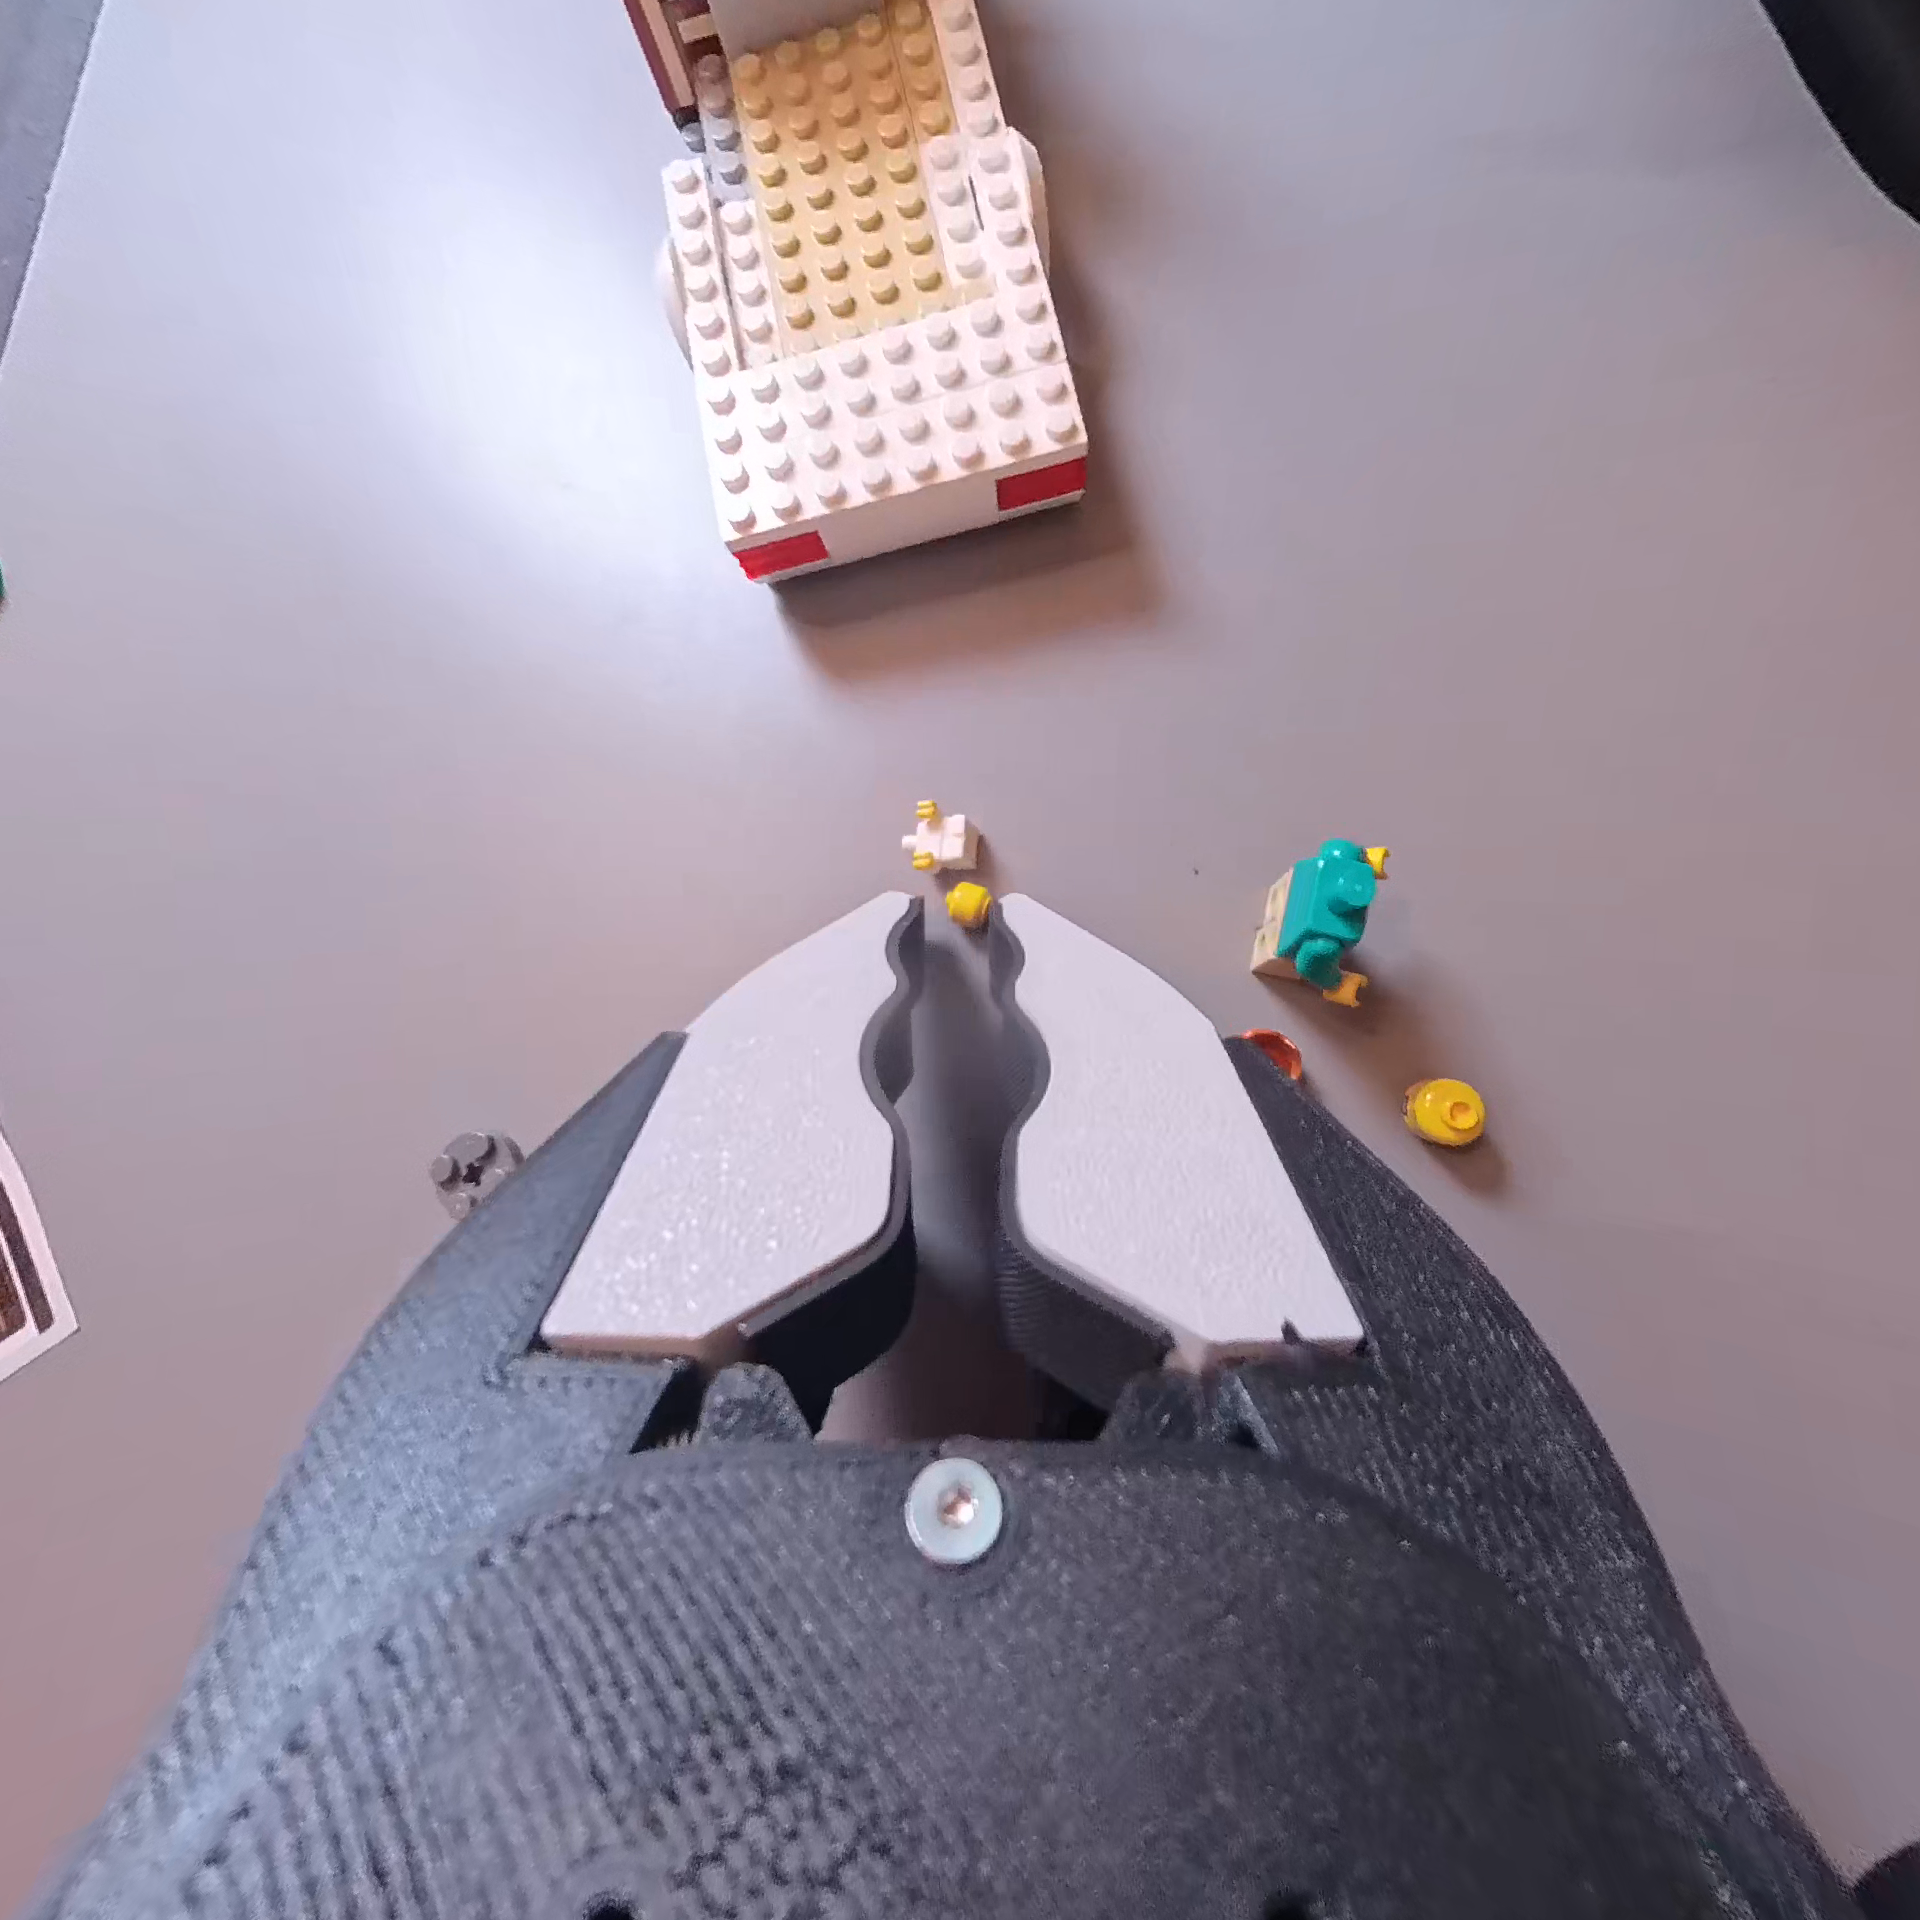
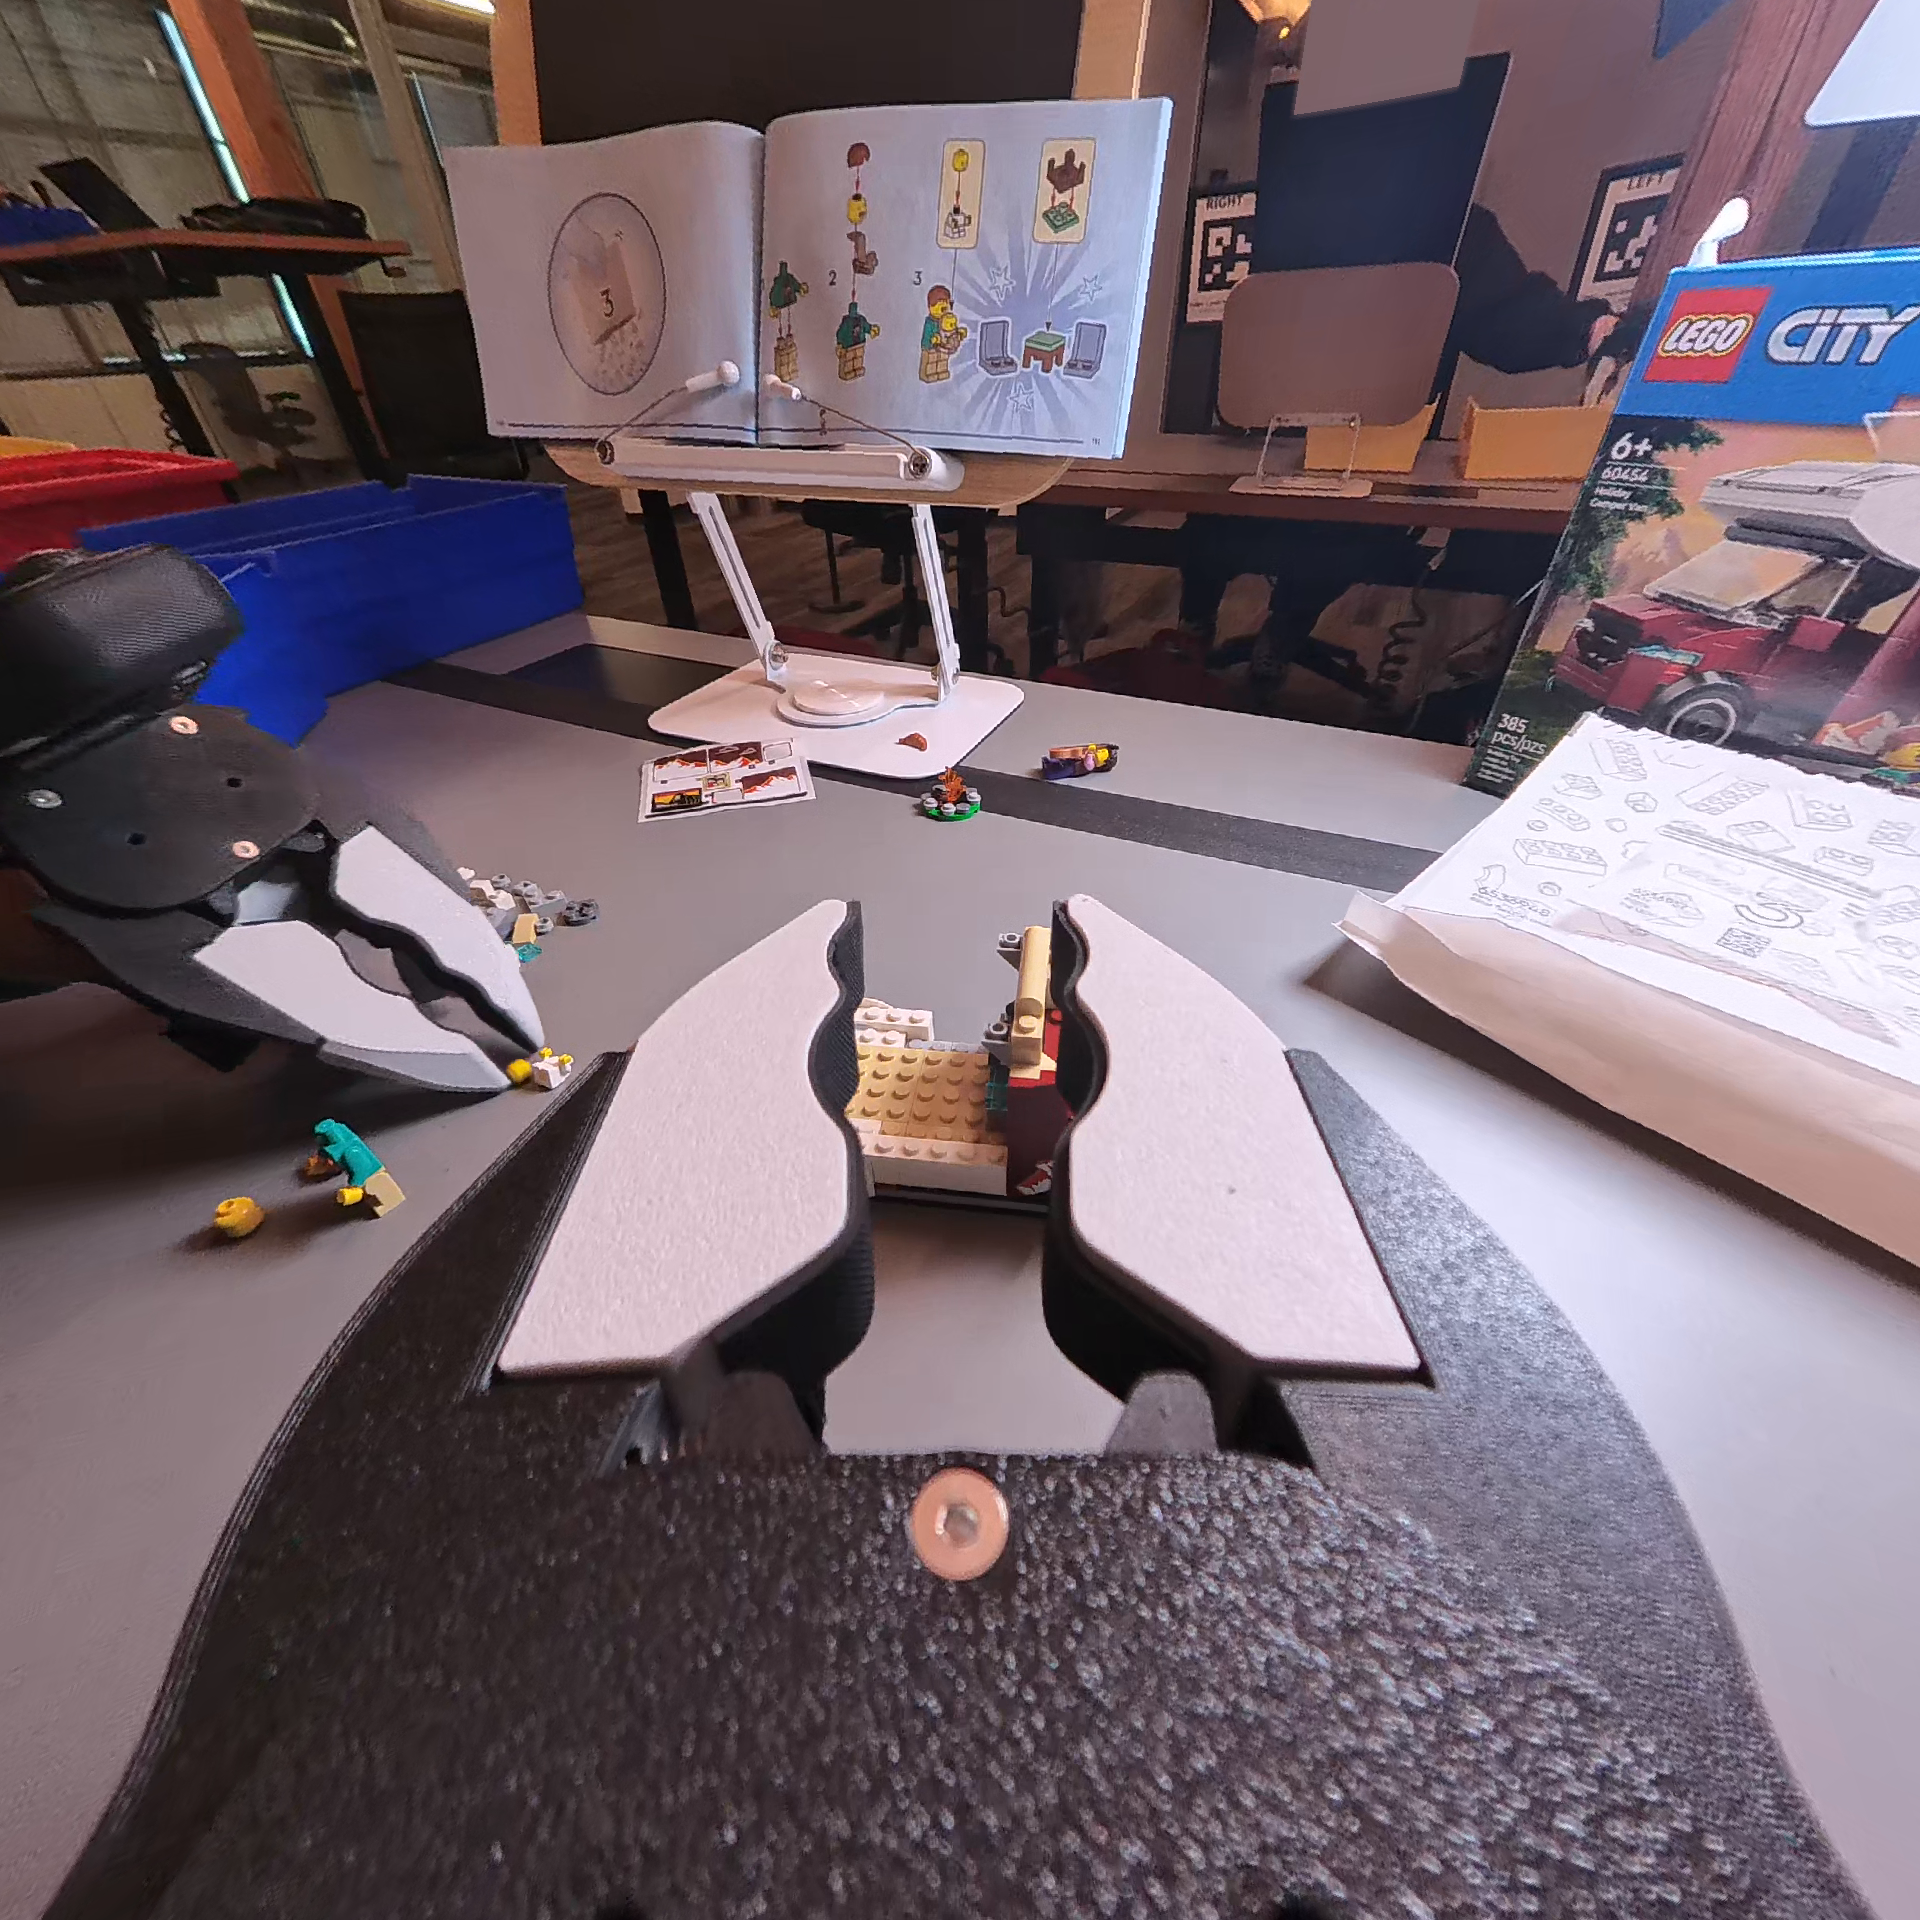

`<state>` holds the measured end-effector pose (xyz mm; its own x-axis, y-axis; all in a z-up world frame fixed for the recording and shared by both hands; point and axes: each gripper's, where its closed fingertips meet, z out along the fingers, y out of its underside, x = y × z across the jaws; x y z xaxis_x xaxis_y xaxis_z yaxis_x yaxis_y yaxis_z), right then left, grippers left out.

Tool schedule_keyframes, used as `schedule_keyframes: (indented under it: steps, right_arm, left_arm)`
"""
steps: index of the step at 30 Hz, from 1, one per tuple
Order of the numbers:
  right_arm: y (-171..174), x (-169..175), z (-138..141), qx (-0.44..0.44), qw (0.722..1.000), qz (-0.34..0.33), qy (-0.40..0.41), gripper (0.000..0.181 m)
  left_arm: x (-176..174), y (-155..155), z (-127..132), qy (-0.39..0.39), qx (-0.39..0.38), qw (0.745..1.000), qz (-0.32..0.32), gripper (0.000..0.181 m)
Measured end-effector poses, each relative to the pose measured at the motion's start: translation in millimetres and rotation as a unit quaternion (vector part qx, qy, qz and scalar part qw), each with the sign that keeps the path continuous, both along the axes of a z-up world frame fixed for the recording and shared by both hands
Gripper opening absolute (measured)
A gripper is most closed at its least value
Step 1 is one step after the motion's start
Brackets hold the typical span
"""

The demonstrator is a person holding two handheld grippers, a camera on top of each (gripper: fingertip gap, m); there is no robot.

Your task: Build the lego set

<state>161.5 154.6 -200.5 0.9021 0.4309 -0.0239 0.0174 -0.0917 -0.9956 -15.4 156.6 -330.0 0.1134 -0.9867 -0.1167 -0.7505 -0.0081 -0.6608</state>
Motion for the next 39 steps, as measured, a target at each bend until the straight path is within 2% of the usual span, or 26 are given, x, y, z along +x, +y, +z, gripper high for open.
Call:
schedule_keyframes:
  steps: [7, 13, 19, 23, 27, 31, 36, 39]
  right_arm:
    - [0.1, 0.3, -0.6, -0.002, 1.000, 0.002, 0.001, 0.034]
    - [0.0, -0.7, -1.4, -0.003, 1.000, 0.002, -0.002, 0.034]
    - [-0.1, -2.1, -2.0, -0.004, 1.000, 0.004, -0.003, 0.034]
    - [-0.6, -3.5, -2.0, -0.004, 1.000, 0.006, -0.003, 0.034]
    - [-1.3, -5.1, -1.4, -0.003, 1.000, 0.009, -0.004, 0.034]
    - [-2.4, -6.3, 0.6, 0.002, 1.000, 0.009, -0.004, 0.034]
    - [-3.8, -3.9, 7.0, 0.017, 1.000, -0.001, 0.001, 0.035]
    - [-4.1, -3.6, 8.3, 0.021, 1.000, -0.004, 0.001, 0.035]
  left_arm:
    - [0.2, 3.3, 1.2, -0.005, 0.000, 1.000, 0.011, 0.021]
    - [-7.4, 3.1, 14.8, -0.028, 0.006, 0.999, 0.026, 0.029]
    - [-25.7, -4.8, 41.8, -0.065, 0.019, 0.997, 0.047, 0.031]
    - [-48.5, -13.0, 73.4, -0.107, 0.041, 0.991, 0.072, 0.030]
    - [-89.2, -14.5, 117.1, -0.161, 0.089, 0.975, 0.124, 0.017]
    - [-151.8, -8.0, 150.6, -0.191, 0.142, 0.949, 0.209, 0.000]
    - [-245.3, 2.1, 160.5, -0.139, 0.178, 0.916, 0.332, 0.000]
    - [-292.4, 2.4, 151.3, -0.079, 0.161, 0.907, 0.380, 0.005]
